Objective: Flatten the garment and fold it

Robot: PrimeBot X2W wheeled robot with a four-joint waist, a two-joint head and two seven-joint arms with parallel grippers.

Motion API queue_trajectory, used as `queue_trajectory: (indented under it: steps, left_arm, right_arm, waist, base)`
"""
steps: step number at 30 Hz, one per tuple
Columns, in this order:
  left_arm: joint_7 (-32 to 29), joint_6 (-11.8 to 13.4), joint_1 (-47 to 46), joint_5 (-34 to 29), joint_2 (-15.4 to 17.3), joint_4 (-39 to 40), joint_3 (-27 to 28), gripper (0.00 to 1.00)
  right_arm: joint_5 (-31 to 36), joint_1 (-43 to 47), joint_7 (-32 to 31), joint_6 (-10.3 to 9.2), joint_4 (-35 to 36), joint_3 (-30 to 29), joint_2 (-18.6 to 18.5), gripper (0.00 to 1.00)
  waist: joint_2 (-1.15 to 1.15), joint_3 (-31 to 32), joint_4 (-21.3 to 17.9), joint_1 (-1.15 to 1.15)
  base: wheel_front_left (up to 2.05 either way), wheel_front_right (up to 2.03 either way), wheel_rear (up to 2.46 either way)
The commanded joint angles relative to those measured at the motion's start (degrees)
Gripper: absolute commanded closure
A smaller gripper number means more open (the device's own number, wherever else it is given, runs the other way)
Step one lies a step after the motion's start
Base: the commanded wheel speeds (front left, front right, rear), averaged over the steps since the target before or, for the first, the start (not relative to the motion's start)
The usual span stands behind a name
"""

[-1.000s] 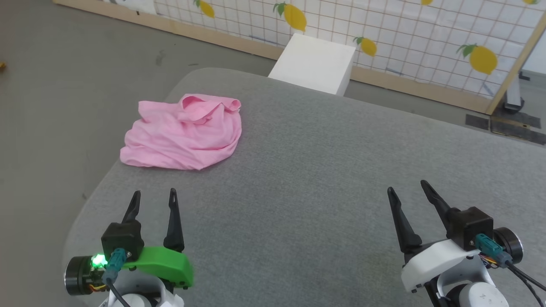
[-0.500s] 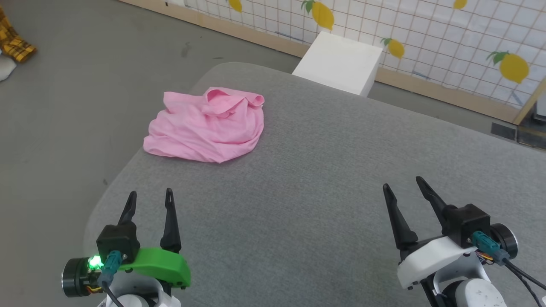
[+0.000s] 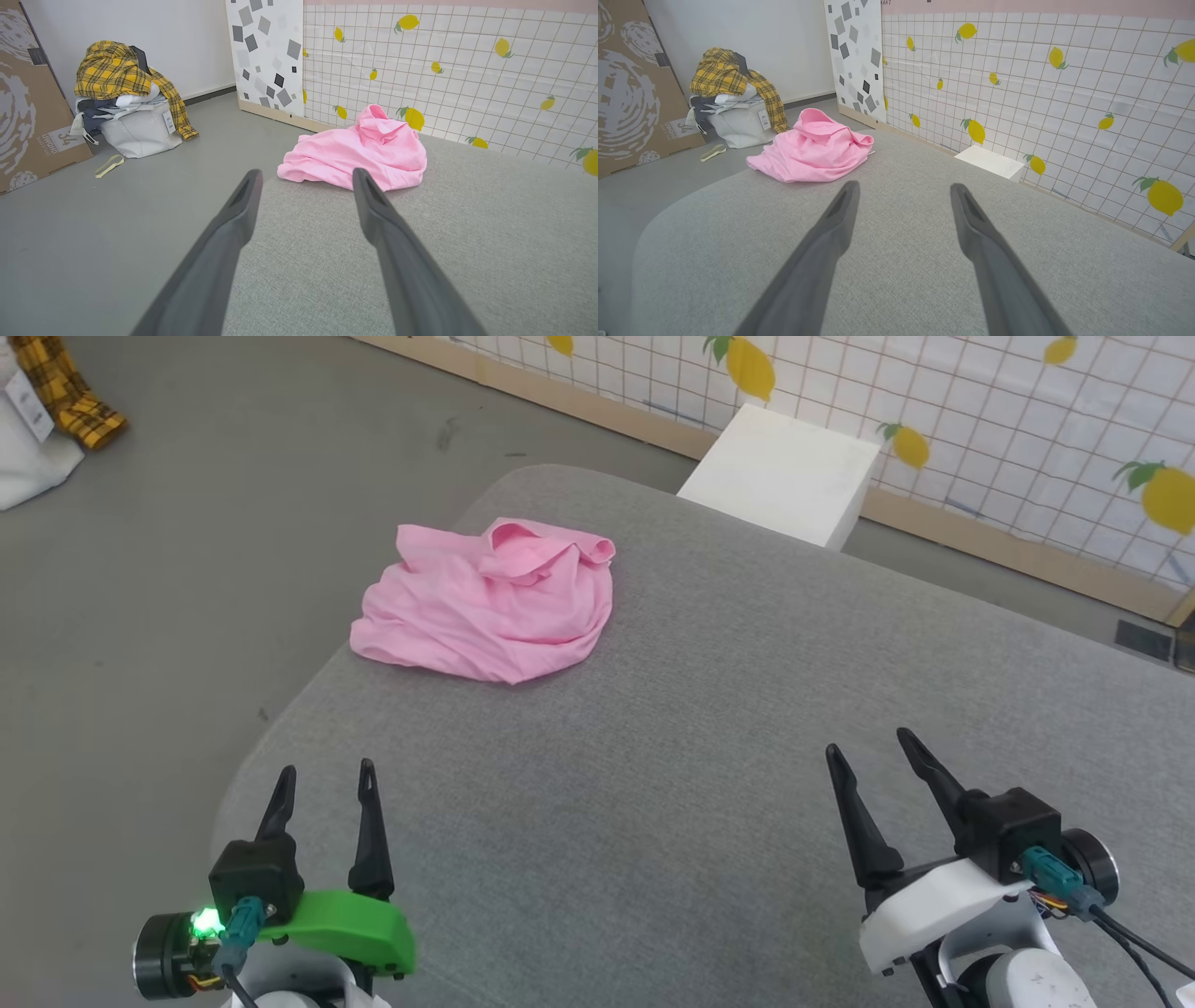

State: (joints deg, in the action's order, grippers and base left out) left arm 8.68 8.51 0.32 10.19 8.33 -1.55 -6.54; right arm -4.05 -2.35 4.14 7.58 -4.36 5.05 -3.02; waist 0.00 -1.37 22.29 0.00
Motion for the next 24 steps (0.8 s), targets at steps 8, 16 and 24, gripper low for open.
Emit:
queue_trajectory:
  steps: [8, 16, 24]
  left_arm:
    - [1.5, 1.3, 1.0, 2.1, 1.0, -0.4, -0.9, 0.00]
    - [2.6, 2.4, 1.3, 3.6, 1.6, -0.6, -1.6, 0.00]
    - [3.6, 3.2, 1.3, 4.8, 2.2, -1.0, -2.3, 0.00]
  right_arm:
    - [-0.7, -1.5, 0.9, -0.06, -0.5, 0.5, 0.1, 0.00]
    - [-1.0, -1.8, 1.2, -0.07, -0.9, 0.6, 0.1, 0.00]
    - [-1.5, -2.1, 1.7, -0.07, -1.4, 1.0, 0.1, 0.00]
  waist:
    - [0.00, -0.5, 2.0, 0.00]
    - [0.00, -0.7, 4.0, 0.00]
    - [0.00, -1.0, 5.8, 0.00]
  base:
    - [0.00, 0.00, 0.00]
    - [0.00, 0.00, 0.00]
    - [0.00, 0.00, 0.00]
